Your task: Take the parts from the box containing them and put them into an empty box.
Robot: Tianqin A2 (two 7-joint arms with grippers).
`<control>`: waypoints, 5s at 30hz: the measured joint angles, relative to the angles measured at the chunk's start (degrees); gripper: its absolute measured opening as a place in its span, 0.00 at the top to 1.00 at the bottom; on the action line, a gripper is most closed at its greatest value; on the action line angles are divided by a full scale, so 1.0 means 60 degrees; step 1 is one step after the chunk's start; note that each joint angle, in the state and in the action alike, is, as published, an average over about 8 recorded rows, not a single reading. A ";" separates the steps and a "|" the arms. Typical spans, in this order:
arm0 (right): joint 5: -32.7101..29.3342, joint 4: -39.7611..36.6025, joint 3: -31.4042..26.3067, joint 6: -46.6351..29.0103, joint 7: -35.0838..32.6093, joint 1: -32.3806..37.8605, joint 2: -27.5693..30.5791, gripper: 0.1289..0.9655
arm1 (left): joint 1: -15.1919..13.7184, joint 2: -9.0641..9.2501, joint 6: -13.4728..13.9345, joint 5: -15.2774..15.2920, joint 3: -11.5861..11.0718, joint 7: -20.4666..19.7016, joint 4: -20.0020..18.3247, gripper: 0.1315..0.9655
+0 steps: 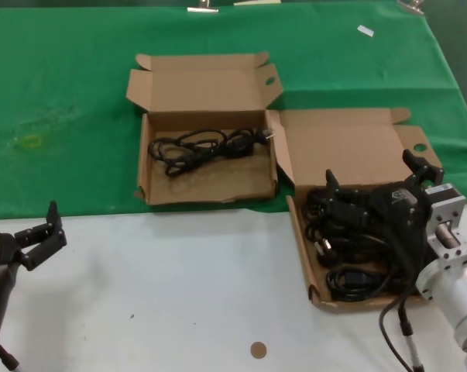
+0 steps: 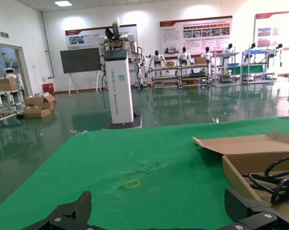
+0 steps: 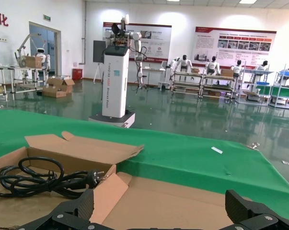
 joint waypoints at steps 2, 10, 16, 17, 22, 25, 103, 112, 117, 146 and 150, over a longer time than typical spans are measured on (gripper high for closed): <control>0.0000 0.0000 0.0000 0.0000 0.0000 0.0000 0.0000 0.00 | 0.0000 0.0000 0.0000 0.0000 0.0000 0.0000 0.0000 0.00; 0.0000 0.0000 0.0000 0.0000 0.0000 0.0000 0.0000 0.00 | 0.0000 0.0000 0.0000 0.0000 0.0000 0.0000 0.0000 0.00; 0.0000 0.0000 0.0000 0.0000 0.0000 0.0000 0.0000 0.00 | 0.0000 0.0000 0.0000 0.0000 0.0000 0.0000 0.0000 0.00; 0.0000 0.0000 0.0000 0.0000 0.0000 0.0000 0.0000 0.00 | 0.0000 0.0000 0.0000 0.0000 0.0000 0.0000 0.0000 0.00; 0.0000 0.0000 0.0000 0.0000 0.0000 0.0000 0.0000 0.00 | 0.0000 0.0000 0.0000 0.0000 0.0000 0.0000 0.0000 0.00; 0.0000 0.0000 0.0000 0.0000 0.0000 0.0000 0.0000 0.00 | 0.0000 0.0000 0.0000 0.0000 0.0000 0.0000 0.0000 0.00; 0.0000 0.0000 0.0000 0.0000 0.0000 0.0000 0.0000 0.00 | 0.0000 0.0000 0.0000 0.0000 0.0000 0.0000 0.0000 0.00; 0.0000 0.0000 0.0000 0.0000 0.0000 0.0000 0.0000 0.00 | 0.0000 0.0000 0.0000 0.0000 0.0000 0.0000 0.0000 0.00; 0.0000 0.0000 0.0000 0.0000 0.0000 0.0000 0.0000 0.00 | 0.0000 0.0000 0.0000 0.0000 0.0000 0.0000 0.0000 0.00; 0.0000 0.0000 0.0000 0.0000 0.0000 0.0000 0.0000 0.00 | 0.0000 0.0000 0.0000 0.0000 0.0000 0.0000 0.0000 0.00; 0.0000 0.0000 0.0000 0.0000 0.0000 0.0000 0.0000 0.00 | 0.0000 0.0000 0.0000 0.0000 0.0000 0.0000 0.0000 0.00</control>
